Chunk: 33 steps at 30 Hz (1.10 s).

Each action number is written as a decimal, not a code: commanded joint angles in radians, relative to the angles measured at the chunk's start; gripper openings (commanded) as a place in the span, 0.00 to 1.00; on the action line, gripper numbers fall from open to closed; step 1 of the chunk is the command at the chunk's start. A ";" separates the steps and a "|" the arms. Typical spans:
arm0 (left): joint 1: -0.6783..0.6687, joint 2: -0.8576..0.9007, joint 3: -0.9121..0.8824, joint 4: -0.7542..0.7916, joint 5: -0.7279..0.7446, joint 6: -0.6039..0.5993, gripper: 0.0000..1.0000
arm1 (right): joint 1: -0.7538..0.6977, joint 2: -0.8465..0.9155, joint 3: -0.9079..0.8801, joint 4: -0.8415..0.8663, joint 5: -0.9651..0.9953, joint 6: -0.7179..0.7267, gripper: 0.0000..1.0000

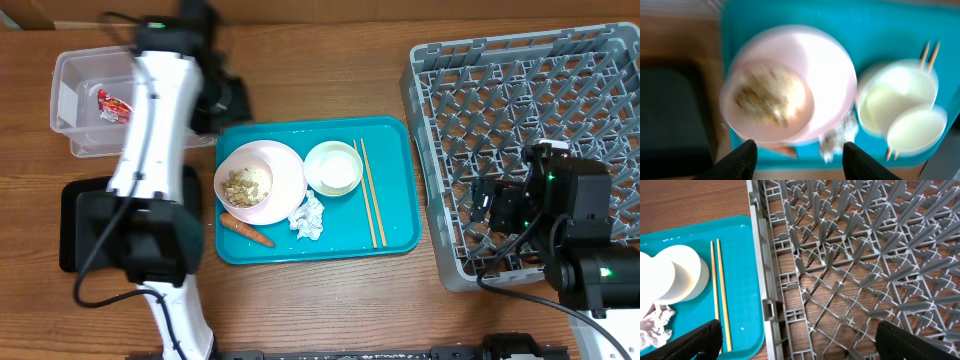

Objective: Sort waste into correct bins and load items into the dishwasher
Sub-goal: 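Reach the left gripper down and grasp the crumpled white tissue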

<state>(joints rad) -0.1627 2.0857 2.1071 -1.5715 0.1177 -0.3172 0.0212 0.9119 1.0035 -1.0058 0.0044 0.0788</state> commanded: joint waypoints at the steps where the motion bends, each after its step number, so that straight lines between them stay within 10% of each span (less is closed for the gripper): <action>1: -0.099 -0.037 -0.026 -0.053 -0.064 0.026 0.57 | -0.003 -0.006 0.033 0.004 0.003 0.002 1.00; 16: -0.505 -0.327 -0.317 -0.013 -0.309 -0.177 0.57 | -0.003 -0.006 0.033 -0.003 0.002 0.003 1.00; 33: -0.392 -0.418 -0.961 0.618 -0.143 0.004 0.70 | -0.003 -0.006 0.033 -0.005 0.002 0.003 1.00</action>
<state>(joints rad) -0.5831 1.6684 1.1702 -0.9913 -0.0566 -0.3485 0.0208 0.9119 1.0035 -1.0142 0.0048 0.0788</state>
